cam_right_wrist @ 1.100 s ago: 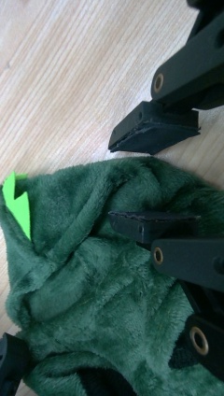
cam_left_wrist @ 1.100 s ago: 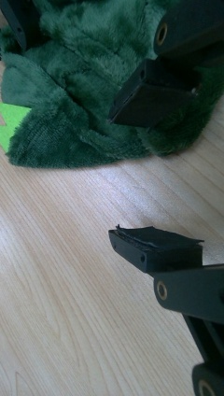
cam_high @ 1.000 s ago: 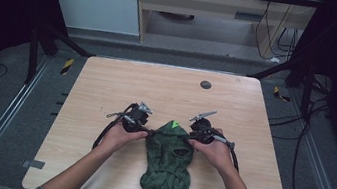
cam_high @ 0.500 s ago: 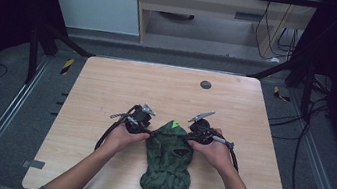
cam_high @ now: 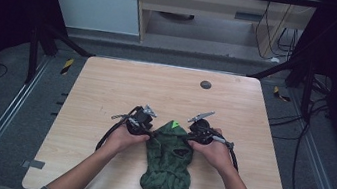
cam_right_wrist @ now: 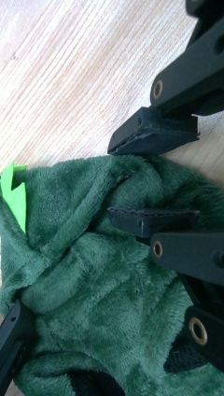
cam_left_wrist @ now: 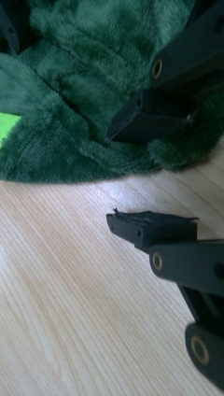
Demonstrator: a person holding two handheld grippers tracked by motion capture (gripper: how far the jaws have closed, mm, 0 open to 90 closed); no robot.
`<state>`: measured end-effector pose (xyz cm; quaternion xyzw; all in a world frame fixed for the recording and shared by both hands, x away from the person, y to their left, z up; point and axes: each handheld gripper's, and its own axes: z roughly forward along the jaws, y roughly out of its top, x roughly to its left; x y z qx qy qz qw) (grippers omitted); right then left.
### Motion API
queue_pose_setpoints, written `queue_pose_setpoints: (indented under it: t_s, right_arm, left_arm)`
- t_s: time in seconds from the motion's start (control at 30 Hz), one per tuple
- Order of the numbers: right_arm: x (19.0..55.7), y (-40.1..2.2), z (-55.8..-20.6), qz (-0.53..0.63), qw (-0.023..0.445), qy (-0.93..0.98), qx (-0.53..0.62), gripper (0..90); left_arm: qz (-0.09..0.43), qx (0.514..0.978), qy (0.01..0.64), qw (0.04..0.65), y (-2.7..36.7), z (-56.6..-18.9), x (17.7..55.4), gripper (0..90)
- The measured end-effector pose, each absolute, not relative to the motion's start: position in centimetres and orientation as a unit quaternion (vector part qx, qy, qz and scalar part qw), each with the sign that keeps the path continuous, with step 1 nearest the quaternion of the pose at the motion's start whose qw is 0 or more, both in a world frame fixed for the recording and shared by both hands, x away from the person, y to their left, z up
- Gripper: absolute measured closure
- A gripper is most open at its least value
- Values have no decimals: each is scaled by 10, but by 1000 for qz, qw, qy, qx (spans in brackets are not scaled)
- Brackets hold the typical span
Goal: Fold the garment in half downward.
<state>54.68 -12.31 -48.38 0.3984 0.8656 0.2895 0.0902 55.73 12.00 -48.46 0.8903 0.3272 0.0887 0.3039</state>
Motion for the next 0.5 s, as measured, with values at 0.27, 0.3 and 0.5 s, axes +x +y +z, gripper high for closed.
queue_pose_setpoints:
  t_s: [0.27, 0.3, 0.5]
  right_arm:
    - [547, -122, -483, 285, 90, 870, 392, 698]
    - [547, -121, -483, 286, 89, 871, 390, 713]
    - [547, -118, -483, 283, 84, 876, 380, 832]
  left_arm:
    - [76, 895, 314, 308, 117, -484, 554, 742]
    - [76, 895, 312, 308, 117, -484, 553, 762]
    - [77, 893, 312, 314, 117, -486, 551, 854]
